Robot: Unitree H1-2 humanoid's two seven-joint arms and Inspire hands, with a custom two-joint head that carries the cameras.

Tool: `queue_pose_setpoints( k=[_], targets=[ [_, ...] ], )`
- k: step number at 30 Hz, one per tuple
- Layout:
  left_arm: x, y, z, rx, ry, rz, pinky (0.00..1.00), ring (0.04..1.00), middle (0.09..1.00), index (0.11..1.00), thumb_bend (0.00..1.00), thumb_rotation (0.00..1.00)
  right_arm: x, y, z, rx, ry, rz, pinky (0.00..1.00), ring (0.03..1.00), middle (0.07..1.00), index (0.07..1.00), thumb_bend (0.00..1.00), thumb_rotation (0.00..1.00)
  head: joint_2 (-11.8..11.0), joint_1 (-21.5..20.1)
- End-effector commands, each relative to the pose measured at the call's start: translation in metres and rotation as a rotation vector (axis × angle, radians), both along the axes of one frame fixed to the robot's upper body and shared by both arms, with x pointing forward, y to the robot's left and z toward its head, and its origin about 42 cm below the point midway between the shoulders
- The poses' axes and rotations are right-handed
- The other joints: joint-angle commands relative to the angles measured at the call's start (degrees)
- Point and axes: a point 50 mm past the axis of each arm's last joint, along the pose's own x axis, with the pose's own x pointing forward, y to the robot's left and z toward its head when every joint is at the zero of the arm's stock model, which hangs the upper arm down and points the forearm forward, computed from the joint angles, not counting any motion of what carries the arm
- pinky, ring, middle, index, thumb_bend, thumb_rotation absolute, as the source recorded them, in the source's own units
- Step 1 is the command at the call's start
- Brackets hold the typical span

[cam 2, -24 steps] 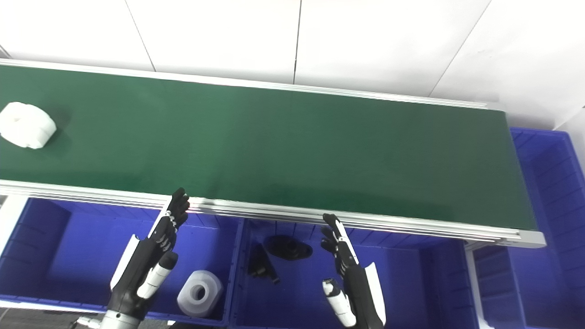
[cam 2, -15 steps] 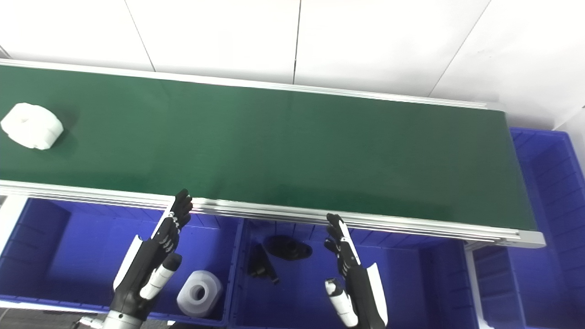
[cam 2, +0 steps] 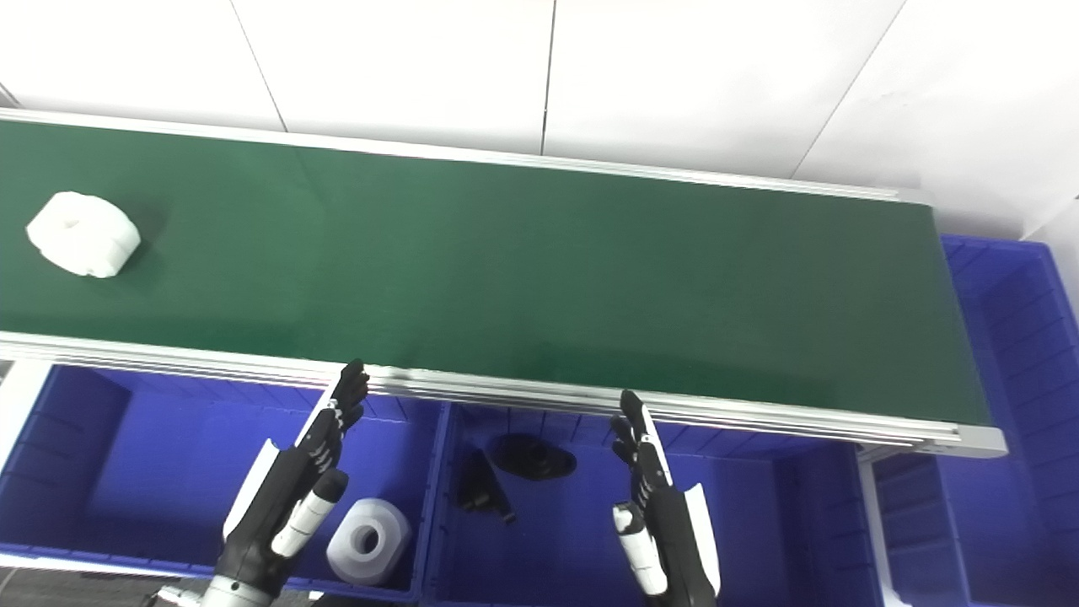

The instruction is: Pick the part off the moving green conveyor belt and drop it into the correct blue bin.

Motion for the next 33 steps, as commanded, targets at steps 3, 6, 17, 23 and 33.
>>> queue_pose_setpoints(
  k=[3,6,17,23,33],
  targets=[
    [-0.005,0.003,0.007,-0.011,-0.027,0.016,1.0,1.0,1.0,1.0,0.75,0.9,0.002,0.003,0.009,0.024,-0.046,-0.025,0.94,0.962,0.991,0.988,0.84,0.98,-0.1,0.1],
    [-0.006,0.003,0.006,-0.013,-0.016,0.007,1.0,1.0,1.0,1.0,0.76,0.9,0.002,0.003,0.008,0.023,-0.047,-0.023,0.94,0.962,0.989,0.988,0.84,0.98,-0.2,0.2],
    [-0.003,-0.008,-0.003,-0.011,-0.033,0.006,1.0,1.0,1.0,1.0,0.74,0.89,0.0,-0.007,-0.001,0.021,-0.044,-0.015,0.94,0.957,0.993,0.987,0.82,0.97,-3.8,6.6],
    [-0.001,-0.019,-0.011,0.02,-0.04,-0.002,0.96,1.0,1.0,1.0,0.74,0.92,0.0,-0.019,-0.011,-0.007,-0.04,-0.007,0.96,0.965,1.0,1.0,0.84,1.0,-7.2,11.6],
    [0.003,-0.031,-0.026,-0.015,-0.028,0.012,0.89,0.963,0.995,0.998,0.74,0.83,0.001,-0.034,-0.027,-0.012,-0.036,-0.005,0.97,0.96,0.995,1.0,0.85,1.0,-12.7,15.9]
  ],
)
